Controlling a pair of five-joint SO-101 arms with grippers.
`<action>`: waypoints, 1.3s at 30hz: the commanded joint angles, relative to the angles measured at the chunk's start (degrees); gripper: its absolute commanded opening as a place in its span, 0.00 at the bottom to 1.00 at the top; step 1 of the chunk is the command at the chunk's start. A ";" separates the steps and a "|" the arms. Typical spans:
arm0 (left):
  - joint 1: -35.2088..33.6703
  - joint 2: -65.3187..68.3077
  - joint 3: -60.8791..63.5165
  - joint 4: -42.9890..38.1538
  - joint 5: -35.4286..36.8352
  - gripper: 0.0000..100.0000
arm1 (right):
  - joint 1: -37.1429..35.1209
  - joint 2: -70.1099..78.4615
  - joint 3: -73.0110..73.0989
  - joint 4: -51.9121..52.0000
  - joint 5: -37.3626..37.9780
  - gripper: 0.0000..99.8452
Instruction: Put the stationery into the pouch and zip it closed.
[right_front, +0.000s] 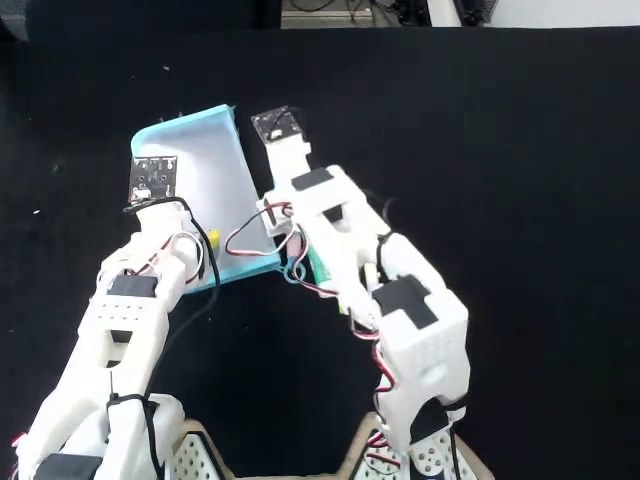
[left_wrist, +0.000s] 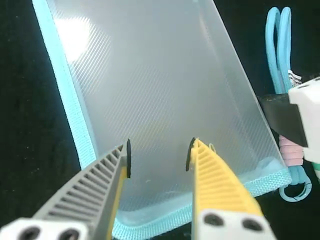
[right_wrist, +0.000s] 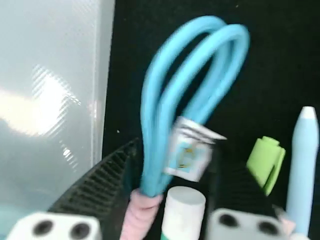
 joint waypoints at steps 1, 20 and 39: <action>-0.13 -0.79 -1.71 -0.70 -0.09 0.20 | 0.70 -0.13 -3.12 0.79 0.26 0.00; -0.13 -2.46 -4.18 5.01 0.00 0.20 | 3.69 -50.33 27.12 -7.74 10.64 0.01; 0.13 -57.49 10.86 19.34 -0.53 0.20 | 11.78 -76.00 37.85 8.97 14.86 0.01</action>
